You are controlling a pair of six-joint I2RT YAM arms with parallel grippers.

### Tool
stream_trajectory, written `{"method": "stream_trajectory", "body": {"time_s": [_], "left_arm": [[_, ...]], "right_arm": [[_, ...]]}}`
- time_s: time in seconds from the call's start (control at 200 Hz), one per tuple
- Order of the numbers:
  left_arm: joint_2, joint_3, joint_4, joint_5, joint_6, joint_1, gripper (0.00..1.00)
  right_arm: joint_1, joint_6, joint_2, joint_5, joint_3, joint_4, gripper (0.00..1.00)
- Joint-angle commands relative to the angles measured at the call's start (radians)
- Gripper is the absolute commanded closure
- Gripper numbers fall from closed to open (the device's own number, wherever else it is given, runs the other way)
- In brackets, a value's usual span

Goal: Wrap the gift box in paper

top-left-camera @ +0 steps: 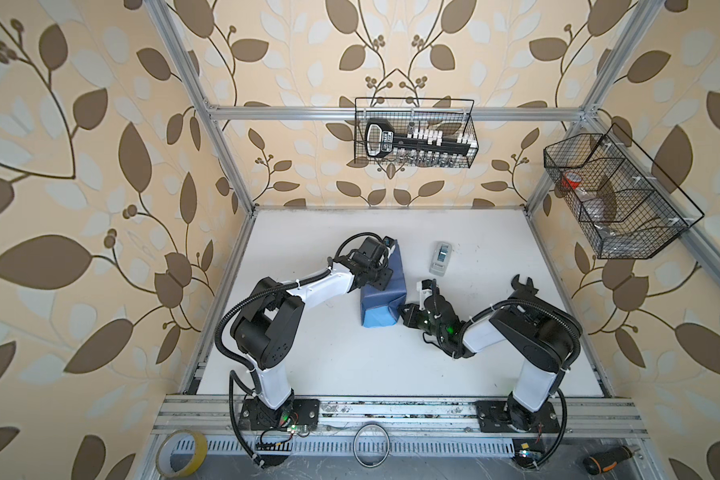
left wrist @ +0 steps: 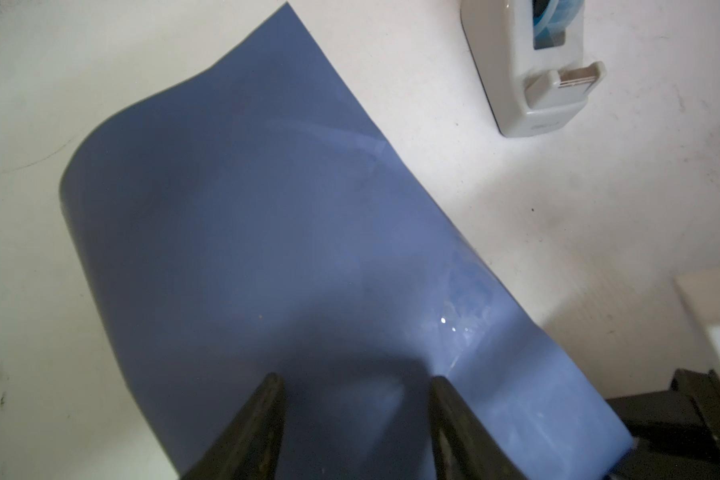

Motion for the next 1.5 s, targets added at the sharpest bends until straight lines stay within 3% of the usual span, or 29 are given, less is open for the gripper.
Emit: {"method": "stream_trajectory", "body": {"time_s": [0.0,0.43,0.735,1.19,1.494], "left_arm": [[0.031,-0.050,-0.082,0.050,-0.035,0.004,0.44],[0.032,-0.053,-0.085,0.037,-0.027,0.004,0.44],[0.031,-0.051,-0.093,0.026,-0.020,0.004,0.44],[0.039,-0.049,-0.094,0.024,-0.013,0.004,0.44],[0.047,-0.047,-0.095,0.030,-0.013,0.004,0.45]], "right_arm": [[0.008,0.003,0.035,0.024,0.014,-0.097,0.85],[0.034,-0.018,0.017,0.058,0.013,-0.099,0.84],[0.036,-0.111,-0.116,0.053,-0.032,-0.096,0.86],[0.033,-0.153,-0.030,0.003,0.065,-0.136,0.86],[0.031,-0.142,0.028,0.014,0.048,-0.153,0.86]]}}
